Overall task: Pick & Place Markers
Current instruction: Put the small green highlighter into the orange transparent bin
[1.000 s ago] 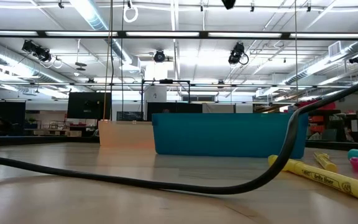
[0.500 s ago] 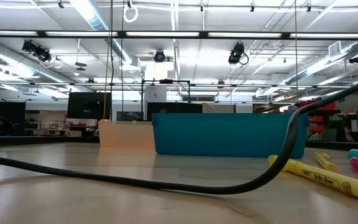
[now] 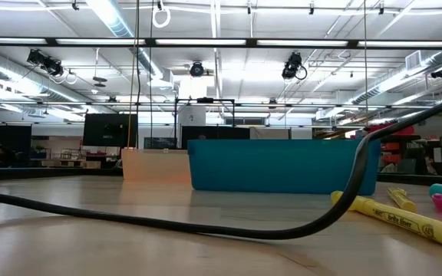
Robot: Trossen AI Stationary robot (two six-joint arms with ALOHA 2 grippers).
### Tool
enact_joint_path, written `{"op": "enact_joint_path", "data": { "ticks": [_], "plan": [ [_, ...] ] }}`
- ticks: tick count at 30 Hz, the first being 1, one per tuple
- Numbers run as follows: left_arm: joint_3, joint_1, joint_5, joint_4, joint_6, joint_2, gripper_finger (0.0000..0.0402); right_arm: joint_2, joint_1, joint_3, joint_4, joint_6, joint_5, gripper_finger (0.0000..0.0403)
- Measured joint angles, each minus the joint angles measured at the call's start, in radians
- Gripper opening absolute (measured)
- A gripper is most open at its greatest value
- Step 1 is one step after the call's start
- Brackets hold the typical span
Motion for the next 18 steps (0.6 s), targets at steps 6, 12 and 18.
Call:
{"op": "enact_joint_path", "data": {
  "ticks": [6,12,18],
  "plan": [
    [0.004,-0.012,0.000,-0.012,-0.003,0.020,0.0236,0.030,0.020,0.000,0.045,-0.003,0.000,0.0013],
    [0.004,-0.043,-0.025,0.008,0.020,0.041,0.0236,0.032,0.024,0.000,0.057,-0.005,-0.003,0.0013],
    [0.004,-0.054,0.001,0.048,0.015,0.058,0.0236,0.033,0.024,0.000,0.064,-0.002,-0.025,0.0013]
  ]
}}
